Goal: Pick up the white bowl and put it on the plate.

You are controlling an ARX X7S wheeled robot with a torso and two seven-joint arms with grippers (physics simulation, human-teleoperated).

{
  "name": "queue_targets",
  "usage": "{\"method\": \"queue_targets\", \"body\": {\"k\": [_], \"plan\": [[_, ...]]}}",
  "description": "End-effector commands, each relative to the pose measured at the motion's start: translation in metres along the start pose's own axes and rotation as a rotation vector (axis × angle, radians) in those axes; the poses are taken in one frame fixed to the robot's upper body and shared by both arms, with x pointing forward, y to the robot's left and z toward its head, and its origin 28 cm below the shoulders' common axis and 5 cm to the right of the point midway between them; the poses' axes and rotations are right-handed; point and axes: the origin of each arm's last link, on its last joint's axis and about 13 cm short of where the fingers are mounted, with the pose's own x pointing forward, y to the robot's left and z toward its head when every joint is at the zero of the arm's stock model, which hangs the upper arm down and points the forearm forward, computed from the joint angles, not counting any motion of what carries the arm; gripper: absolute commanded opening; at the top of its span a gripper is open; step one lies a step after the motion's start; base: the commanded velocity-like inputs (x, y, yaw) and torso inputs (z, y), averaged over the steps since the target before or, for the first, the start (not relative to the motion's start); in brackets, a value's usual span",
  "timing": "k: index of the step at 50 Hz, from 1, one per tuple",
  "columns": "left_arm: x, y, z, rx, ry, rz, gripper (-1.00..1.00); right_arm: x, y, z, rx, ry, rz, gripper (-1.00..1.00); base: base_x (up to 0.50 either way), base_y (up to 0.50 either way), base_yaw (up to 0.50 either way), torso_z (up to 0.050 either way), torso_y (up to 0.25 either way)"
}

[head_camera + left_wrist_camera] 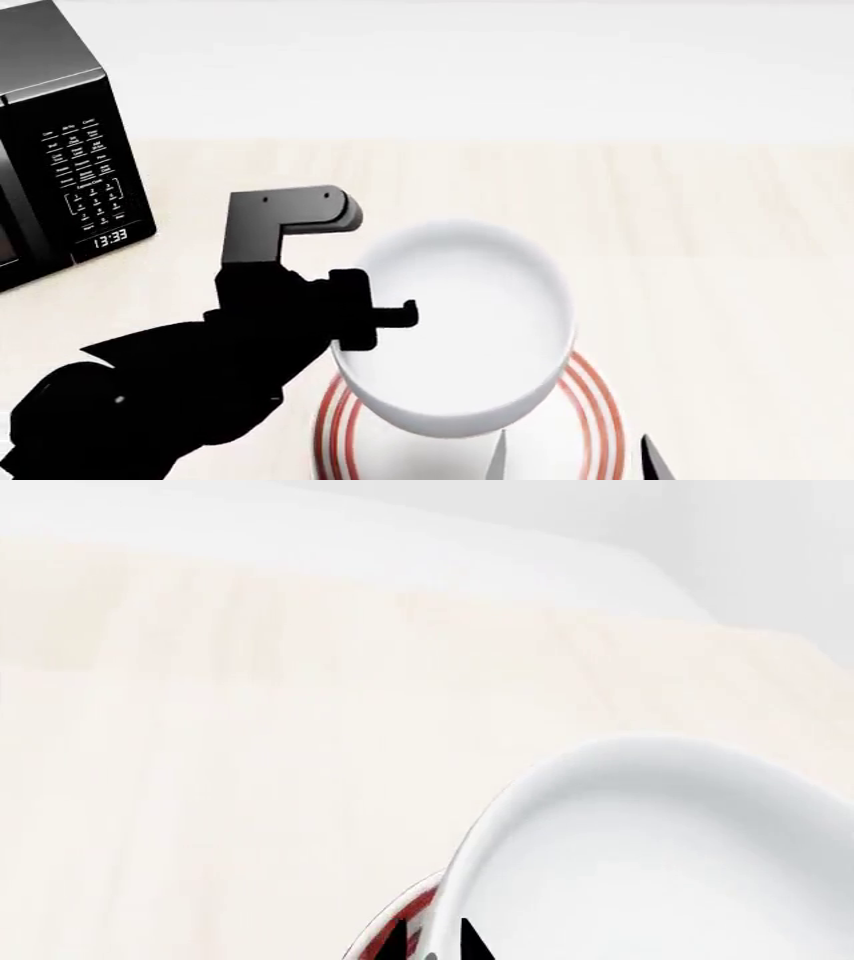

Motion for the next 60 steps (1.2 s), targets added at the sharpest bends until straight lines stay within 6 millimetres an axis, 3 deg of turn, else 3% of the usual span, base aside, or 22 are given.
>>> {"method": "queue_targets", "body": {"k": [1,60], "plan": [[0.004,-0.01,0.0,0.004,-0.016,-0.025,-1.0,0.0,0.001,-0.002,0.0,0.006,0.008,1.0,0.0,0.0,0.0,0.0,0.0],[0.027,-0.003,-0.033,-0.01,0.053,0.005,-1.0,0.001,0.001,-0.006,0.006,0.021,0.014,1.0,0.0,0.0,0.0,0.0,0.0]]}}
